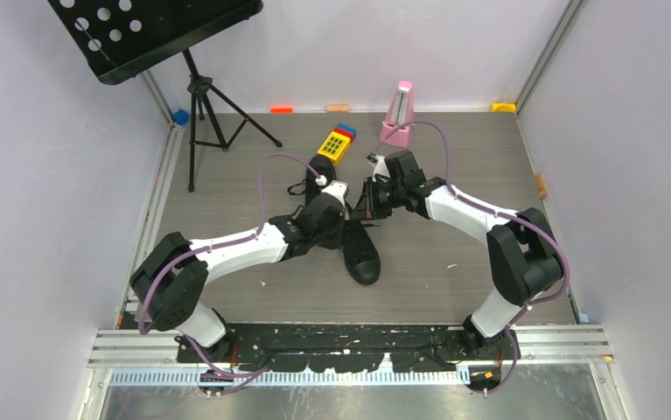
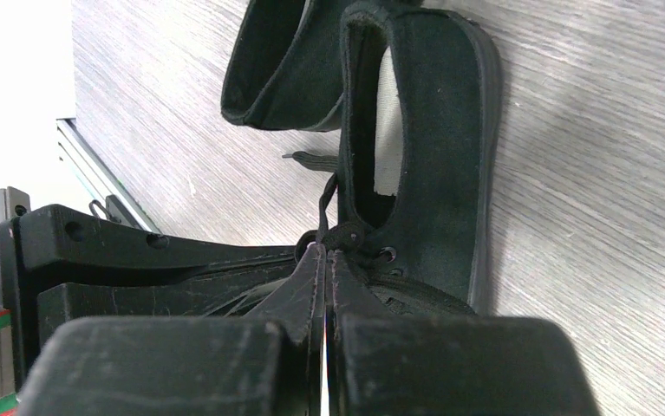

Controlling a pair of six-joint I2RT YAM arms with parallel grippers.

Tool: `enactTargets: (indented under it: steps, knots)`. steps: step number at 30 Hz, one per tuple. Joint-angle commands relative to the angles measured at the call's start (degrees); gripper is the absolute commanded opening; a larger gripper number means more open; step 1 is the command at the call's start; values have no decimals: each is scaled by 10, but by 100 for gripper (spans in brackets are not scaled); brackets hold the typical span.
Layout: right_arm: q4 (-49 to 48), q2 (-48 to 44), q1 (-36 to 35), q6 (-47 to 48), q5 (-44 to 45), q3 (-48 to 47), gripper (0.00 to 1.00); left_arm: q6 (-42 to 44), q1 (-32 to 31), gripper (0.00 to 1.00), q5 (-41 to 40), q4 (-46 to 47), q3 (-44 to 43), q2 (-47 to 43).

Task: Tie the shoes
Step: Tie the shoelace on the shoe.

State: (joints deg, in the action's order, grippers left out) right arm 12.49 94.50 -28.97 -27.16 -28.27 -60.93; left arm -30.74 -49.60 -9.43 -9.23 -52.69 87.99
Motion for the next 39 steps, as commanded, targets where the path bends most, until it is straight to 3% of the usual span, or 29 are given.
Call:
enactTargets:
  steps: [1,5,10,16,27,39]
  knots:
    - [-8,-27,7,-4,4,-12,0,12,1,0,-10,17,-8,-21]
    - [-7,-26,9,-5,3,-13,1,12,1,0,-10,17,-9,-22]
    - [-8,-26,9,-5,-14,-11,23,12,1,0,-10,18,-13,-18]
    - [-7,-40,14,-4,3,-3,37,12,1,0,-8,17,-17,-15]
    - [-30,-50,52,-30,-15,35,30,12,1,0,-8,17,-15,-17]
    - [-60,-22,53,-37,-57,55,33,13,1,0,-7,17,-16,-16]
